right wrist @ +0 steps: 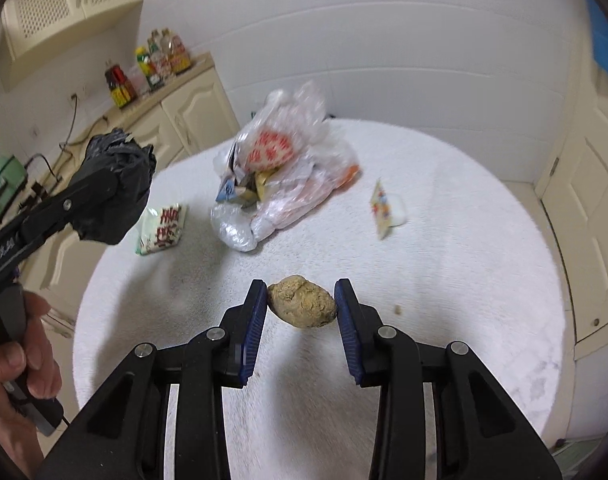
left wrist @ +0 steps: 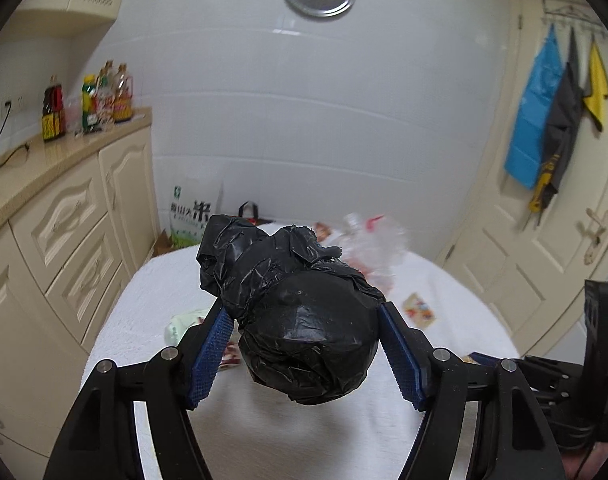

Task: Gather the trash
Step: 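Carry the black bag and lump with both tools toward the blue bin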

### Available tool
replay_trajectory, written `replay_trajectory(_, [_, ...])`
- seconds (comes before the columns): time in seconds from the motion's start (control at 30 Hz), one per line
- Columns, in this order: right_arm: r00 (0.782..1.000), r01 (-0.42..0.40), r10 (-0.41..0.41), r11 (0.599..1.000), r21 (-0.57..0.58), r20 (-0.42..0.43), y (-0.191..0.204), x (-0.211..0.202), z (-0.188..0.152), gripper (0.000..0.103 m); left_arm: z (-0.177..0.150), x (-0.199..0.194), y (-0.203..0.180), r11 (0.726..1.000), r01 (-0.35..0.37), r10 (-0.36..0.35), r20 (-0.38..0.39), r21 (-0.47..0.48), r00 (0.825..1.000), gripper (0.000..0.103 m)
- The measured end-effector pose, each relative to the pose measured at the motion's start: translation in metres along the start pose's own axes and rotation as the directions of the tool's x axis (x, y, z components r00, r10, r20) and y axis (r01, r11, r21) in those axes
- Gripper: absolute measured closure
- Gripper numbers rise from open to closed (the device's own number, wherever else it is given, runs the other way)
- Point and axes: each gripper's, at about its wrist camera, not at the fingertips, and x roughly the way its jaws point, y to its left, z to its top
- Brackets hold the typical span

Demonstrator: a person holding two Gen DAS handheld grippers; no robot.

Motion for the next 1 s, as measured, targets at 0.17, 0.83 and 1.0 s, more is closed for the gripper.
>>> replay_trajectory(0.17, [0.998, 0.014, -0.016, 0.999, 0.037, 0.057, -0.015, -0.032, -0.001, 0.067, -0.029, -0.060, -0.014, 0.999, 0.033, -0.035, 0.039, 0.040, 0.999, 0.035])
replay_trajectory(0.83, [0.940, 0.168, -0.235, 0.949, 0.265, 0.247, -0.150, -0.172, -0.029, 0.068, -0.043, -0.089, -0.108, 0.938, 0.279, -0.295, 0.053, 0.206, 0.954, 0.035])
replay_trajectory(1.0, [0.914, 0.220, -0.315, 0.913, 0.343, 0.254, -0.191, -0.200, -0.047, 0.067, -0.035, -0.075, -0.131, 0.906, 0.350, -0.366, 0.025, 0.237, 0.930, 0.035])
